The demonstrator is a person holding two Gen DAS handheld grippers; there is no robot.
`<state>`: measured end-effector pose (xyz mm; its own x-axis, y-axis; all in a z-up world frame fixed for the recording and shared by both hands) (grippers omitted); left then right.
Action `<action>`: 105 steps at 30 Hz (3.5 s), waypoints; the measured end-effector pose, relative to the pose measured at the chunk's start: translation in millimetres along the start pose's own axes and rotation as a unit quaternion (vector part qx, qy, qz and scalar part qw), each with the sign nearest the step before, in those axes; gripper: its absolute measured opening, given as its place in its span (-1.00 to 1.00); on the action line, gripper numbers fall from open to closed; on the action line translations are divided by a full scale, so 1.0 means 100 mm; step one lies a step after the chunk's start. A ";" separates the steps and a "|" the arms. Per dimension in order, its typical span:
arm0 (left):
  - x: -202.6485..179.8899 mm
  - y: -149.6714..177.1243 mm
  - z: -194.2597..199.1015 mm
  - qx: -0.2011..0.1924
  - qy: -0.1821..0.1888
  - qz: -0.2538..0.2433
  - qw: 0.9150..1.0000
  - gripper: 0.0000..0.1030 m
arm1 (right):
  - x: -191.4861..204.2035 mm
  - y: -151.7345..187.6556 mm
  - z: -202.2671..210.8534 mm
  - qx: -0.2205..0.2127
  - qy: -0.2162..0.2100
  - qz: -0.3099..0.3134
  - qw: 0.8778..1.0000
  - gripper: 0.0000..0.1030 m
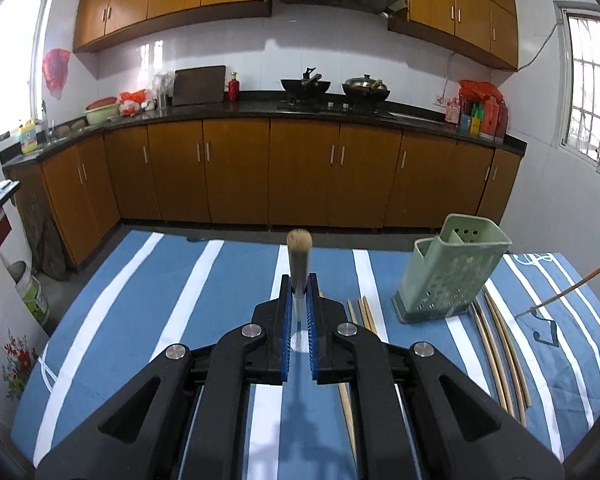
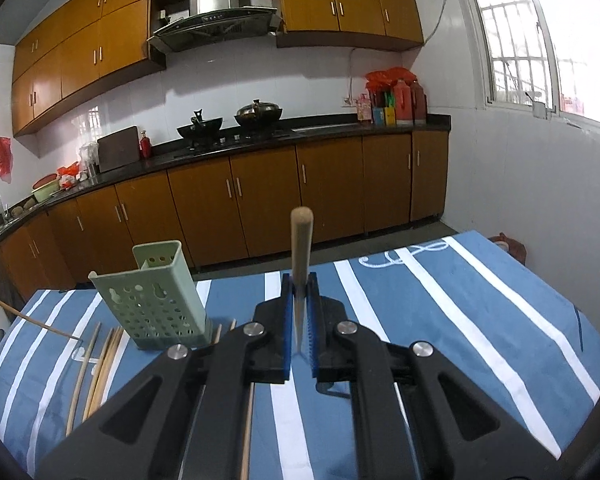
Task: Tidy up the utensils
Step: 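Lower the right tool's chopstick into the green holder while the left tool inserts its chopstick, then open the right tool while the left tool opens, releasing both chopsticks in the holder, then close the right tool on another chopstick while the left tool grasps another chopstick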
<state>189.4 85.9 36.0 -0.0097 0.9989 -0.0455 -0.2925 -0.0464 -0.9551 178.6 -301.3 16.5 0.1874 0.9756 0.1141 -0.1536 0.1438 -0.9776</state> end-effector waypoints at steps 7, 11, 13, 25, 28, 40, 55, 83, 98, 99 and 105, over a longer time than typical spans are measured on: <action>0.00 -0.28 0.01 -0.020 0.000 -0.002 1.000 -0.86 | 0.05 -0.43 -0.01 -0.031 -0.015 -0.010 0.999 -0.85; -0.09 -0.64 0.12 -0.053 0.019 0.004 0.998 -0.86 | 0.12 -0.87 0.07 -0.068 -0.047 -0.032 0.996 -0.85; -0.18 -0.84 0.19 -0.072 0.035 0.006 0.997 -0.86 | 0.17 -1.05 0.12 -0.086 -0.065 -0.043 0.993 -0.85; -0.84 -1.14 0.24 -0.105 0.129 0.020 0.986 -0.86 | 0.70 -1.28 0.09 -0.099 -0.154 -0.041 0.982 -0.85; -0.93 -1.07 0.12 -0.086 0.143 0.023 0.986 -0.86 | 0.79 -1.21 -0.05 -0.088 -0.154 -0.029 0.984 -0.85; -1.08 -0.80 -0.41 -0.011 0.152 0.009 0.988 -0.86 | 0.91 -0.86 -0.54 -0.017 -0.150 -0.032 0.988 -0.85; -1.00 -0.86 -0.36 -0.028 0.133 0.021 0.990 -0.10 | 0.75 -0.87 -0.31 -0.039 -0.143 -0.040 0.988 -0.22; -0.15 1.04 -0.13 0.135 0.018 0.013 0.991 -0.10 | 0.49 1.51 -0.41 0.250 -0.081 -0.003 0.965 -0.63; -0.30 1.30 -0.22 0.169 0.038 0.009 0.985 -0.12 | 0.09 1.50 -0.52 0.236 0.015 -0.007 0.971 -0.85; -0.31 1.30 -0.23 0.171 0.039 0.009 0.984 -0.12 | 0.04 1.49 -0.53 0.236 0.022 -0.011 0.971 -0.85; -0.43 1.40 -0.34 0.189 0.041 -0.004 0.981 -0.32 | 0.00 1.50 -0.53 0.233 0.022 -0.002 0.972 -0.85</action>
<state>181.5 36.7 -106.2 0.0673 0.9948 -0.0765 -0.6255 -0.0177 -0.7800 206.6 -288.2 -139.6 0.2283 0.9685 0.0998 -0.5739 0.2167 -0.7897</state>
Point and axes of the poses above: each gripper's, at about its wrist camera, not at the fingertips, and z roughly against the way its jaws point, x to its left, y to its underside, the point moved 3 cm from there along -z, roughly the way its jaws point, and after that the axes turned 13 degrees about -x, right-handed, at the moved point
